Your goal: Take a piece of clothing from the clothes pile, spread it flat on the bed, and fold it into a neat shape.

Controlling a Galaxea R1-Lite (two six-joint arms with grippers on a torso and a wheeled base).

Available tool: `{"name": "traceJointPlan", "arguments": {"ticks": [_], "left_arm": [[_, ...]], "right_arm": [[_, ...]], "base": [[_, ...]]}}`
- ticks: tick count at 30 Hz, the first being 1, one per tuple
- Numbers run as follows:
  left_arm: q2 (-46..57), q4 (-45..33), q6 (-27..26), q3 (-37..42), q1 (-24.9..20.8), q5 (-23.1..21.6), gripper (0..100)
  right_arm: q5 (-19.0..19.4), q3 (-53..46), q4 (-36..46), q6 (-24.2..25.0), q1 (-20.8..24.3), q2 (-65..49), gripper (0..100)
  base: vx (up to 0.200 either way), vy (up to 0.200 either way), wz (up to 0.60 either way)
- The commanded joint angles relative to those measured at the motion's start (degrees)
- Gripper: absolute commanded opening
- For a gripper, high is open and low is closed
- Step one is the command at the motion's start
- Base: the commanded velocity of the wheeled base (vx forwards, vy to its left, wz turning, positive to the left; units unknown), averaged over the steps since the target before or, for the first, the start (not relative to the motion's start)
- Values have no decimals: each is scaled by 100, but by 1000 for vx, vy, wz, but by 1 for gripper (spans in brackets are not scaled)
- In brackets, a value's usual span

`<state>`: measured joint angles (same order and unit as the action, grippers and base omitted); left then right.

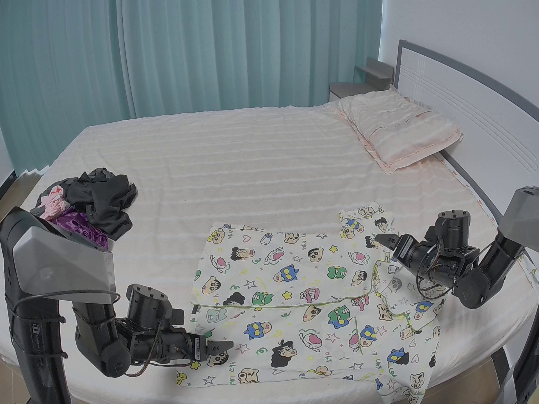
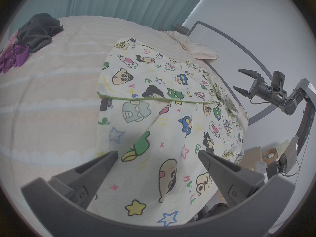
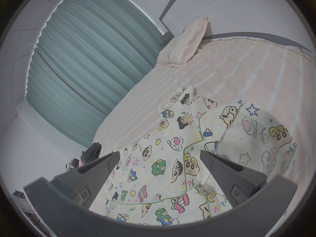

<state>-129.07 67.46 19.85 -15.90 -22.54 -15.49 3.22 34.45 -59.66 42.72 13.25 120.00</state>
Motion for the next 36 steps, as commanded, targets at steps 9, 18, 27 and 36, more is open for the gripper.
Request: {"name": "traceJointPlan", "arguments": {"ticks": [9, 18, 27, 36], "left_arm": [[-30, -5, 10, 157, 162, 29, 100], [-30, 4, 10, 210, 118, -15, 100], [453, 13, 177, 333, -383, 46, 100], [585, 13, 388, 429, -1095, 161, 100]], "right_arm": [[3, 0, -2, 0, 2, 5, 100], [3, 0, -2, 0, 2, 5, 100], [3, 0, -2, 0, 2, 23, 100], [3, 0, -2, 9, 2, 23, 100]], "base": [[0, 0, 0], [0, 0, 0], [0, 0, 0], [0, 0, 0]]}}
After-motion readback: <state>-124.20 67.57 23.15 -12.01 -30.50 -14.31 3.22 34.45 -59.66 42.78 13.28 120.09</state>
